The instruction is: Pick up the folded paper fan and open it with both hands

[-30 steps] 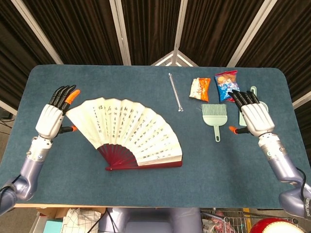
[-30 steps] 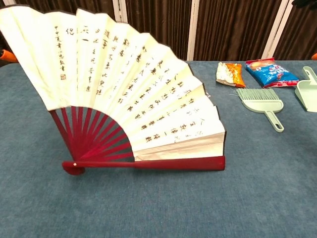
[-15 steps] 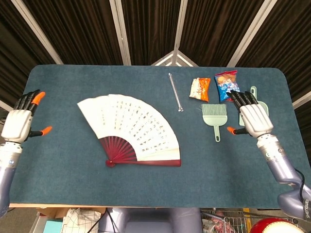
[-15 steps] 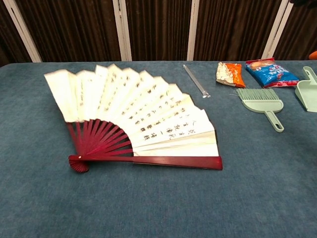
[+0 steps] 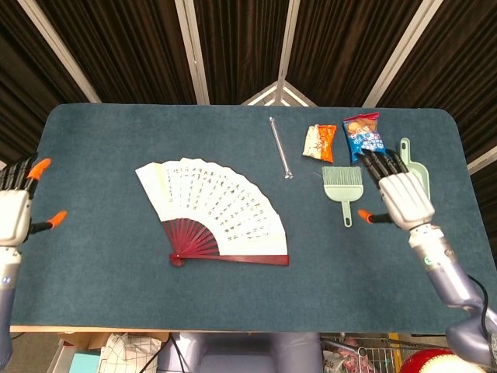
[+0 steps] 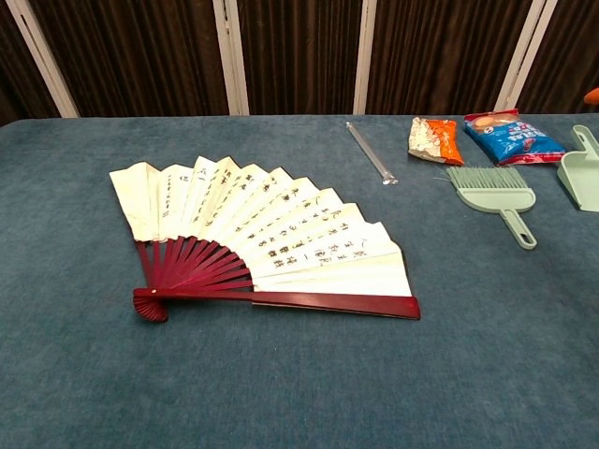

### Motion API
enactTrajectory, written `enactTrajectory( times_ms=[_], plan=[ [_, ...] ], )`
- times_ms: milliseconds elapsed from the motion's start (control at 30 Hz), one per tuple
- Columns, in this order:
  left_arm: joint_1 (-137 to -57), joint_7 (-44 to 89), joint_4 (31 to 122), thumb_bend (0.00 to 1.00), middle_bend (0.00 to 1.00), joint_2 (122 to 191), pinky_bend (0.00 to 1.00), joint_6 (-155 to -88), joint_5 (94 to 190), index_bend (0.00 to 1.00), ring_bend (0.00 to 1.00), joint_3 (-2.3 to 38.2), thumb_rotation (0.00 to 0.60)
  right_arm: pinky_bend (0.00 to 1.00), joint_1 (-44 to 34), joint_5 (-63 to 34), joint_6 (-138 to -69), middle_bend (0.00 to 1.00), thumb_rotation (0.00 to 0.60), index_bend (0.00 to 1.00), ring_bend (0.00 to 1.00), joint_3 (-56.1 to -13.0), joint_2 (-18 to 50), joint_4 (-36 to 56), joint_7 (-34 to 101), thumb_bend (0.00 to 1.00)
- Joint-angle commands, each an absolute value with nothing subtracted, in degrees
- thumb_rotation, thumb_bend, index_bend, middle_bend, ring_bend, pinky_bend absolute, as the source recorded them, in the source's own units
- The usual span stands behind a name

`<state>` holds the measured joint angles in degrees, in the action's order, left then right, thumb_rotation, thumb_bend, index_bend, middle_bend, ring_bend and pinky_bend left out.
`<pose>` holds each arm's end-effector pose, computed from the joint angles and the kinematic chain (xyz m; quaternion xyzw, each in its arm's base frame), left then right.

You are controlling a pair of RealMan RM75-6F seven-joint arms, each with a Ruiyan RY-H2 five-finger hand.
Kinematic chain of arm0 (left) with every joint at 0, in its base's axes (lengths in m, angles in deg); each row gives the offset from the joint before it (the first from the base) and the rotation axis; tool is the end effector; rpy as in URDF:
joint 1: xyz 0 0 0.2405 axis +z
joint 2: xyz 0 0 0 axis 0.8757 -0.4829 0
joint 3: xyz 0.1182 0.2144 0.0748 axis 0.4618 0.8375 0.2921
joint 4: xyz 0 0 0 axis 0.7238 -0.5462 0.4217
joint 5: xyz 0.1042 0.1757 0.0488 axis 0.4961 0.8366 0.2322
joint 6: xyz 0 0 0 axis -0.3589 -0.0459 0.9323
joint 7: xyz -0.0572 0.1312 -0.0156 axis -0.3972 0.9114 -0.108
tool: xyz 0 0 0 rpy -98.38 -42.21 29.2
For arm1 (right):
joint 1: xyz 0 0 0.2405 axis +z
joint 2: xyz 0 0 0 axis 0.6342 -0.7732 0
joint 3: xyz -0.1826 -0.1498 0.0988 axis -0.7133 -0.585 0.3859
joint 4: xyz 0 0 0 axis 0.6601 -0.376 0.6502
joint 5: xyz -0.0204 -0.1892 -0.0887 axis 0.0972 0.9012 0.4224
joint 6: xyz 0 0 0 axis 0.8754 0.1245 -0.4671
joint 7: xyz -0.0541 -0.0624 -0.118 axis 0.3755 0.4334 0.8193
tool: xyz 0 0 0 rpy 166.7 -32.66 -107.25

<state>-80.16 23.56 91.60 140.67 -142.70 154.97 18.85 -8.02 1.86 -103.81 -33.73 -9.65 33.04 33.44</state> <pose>-0.2844 0.2725 0.1708 -0.5589 -0.3320 -0.4463 0.6150 -0.1967 -0.3277 0.1666 0.6874 -0.3320 0.4374 0.4753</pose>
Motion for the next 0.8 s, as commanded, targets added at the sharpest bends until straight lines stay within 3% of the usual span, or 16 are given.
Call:
enactTrajectory(
  times_ms=[33,333,567,800],
  plan=[
    [-72.5,32.7,102.4,0.12,0.01,136.2,0.00,-151.0,155.2,0.14,0.00,22.3,0.600,0.02,-11.2,4.4,-106.5,0.08,0.600,0.03,0.11,-36.9,-11.4,38.3,37.7,0.18],
    [-67.1,28.4,106.3,0.13,0.00,132.1,0.00,-149.6,154.3,0.15,0.00,25.4,0.600,0.03,-18.9,7.7,-114.6,0.08,0.600,0.06,0.11,-42.0,-8.7,42.1,43.5,0.18],
    [-65.1,26.3,104.5,0.13,0.00,130.3,0.00,-149.9,156.0,0.15,0.00,25.9,0.600,0.02,-25.0,5.5,-122.6,0.08,0.600,0.06,0.11,-42.5,-3.8,37.5,48.6,0.18],
    [-63.7,24.9,103.5,0.13,0.00,129.7,0.00,-152.2,159.5,0.15,0.00,25.4,0.600,0.02,-28.0,5.7,-124.9,0.08,0.600,0.06,0.11,-43.2,-2.1,32.6,45.9,0.18]
  ],
)
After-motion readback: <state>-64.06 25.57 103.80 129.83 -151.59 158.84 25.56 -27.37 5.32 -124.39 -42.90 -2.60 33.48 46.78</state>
